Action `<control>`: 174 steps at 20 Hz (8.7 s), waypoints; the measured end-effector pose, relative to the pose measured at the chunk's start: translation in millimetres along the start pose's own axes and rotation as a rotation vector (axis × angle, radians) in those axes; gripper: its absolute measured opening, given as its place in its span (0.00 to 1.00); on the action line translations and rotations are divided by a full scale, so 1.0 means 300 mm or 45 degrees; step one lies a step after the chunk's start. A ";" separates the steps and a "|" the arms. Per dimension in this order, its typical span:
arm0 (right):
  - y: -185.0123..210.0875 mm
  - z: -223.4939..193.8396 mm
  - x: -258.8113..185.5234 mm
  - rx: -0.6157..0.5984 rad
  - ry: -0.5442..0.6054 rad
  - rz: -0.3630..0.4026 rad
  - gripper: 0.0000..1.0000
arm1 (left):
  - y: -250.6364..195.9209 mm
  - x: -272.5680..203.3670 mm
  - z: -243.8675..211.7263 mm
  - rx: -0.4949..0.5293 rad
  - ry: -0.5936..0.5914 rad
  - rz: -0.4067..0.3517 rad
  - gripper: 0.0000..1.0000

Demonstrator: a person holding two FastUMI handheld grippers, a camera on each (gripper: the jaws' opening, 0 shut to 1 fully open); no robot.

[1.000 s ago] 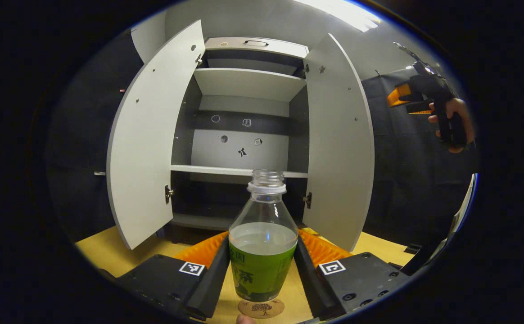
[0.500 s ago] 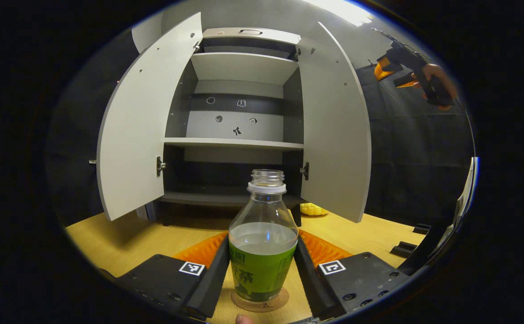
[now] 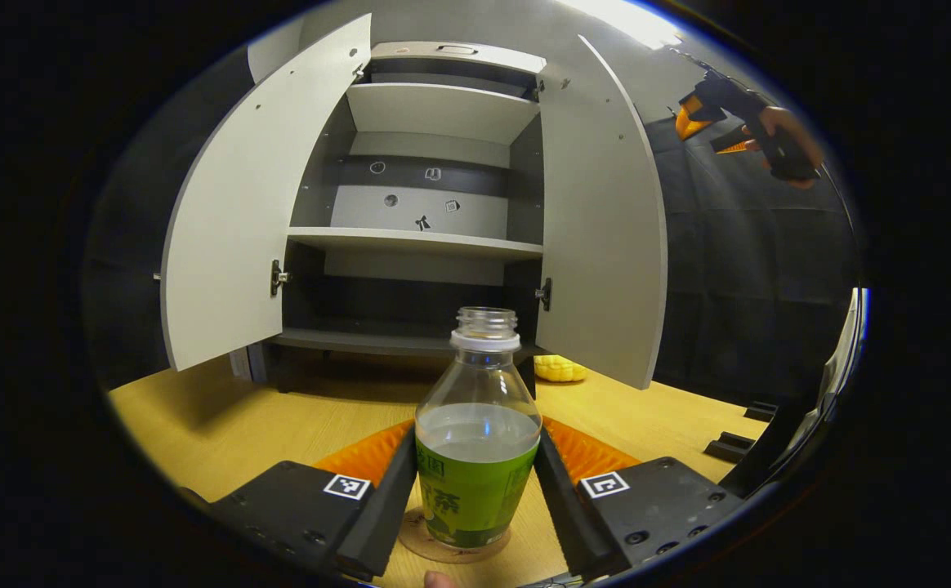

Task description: Grasp the bottle in the cabinet with the left hand and place it on the coaster, then close the right door with the right hand and the left door with the left hand.

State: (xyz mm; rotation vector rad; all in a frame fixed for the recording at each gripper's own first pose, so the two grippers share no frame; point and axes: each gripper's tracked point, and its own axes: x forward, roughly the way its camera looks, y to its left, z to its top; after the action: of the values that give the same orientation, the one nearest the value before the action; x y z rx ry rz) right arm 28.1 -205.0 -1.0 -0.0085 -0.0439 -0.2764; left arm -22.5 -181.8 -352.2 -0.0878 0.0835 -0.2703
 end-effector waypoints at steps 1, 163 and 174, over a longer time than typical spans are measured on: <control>0.001 -0.001 -0.001 -0.008 0.002 0.005 0.97 | 0.000 0.003 -0.007 -0.002 0.007 -0.003 0.79; 0.527 0.045 -0.094 0.090 0.139 0.383 0.97 | 0.398 -0.236 1.280 0.062 -0.139 0.252 0.94; 0.570 0.072 -0.137 0.084 0.120 0.385 0.97 | 0.415 -0.354 1.256 0.052 -0.139 0.257 0.95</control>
State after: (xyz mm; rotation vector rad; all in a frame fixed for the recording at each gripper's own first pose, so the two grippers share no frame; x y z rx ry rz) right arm 34.5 -29.0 18.4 0.0628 0.0418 0.0272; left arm -56.2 -5.3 17.3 -0.0532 -0.0219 -0.0652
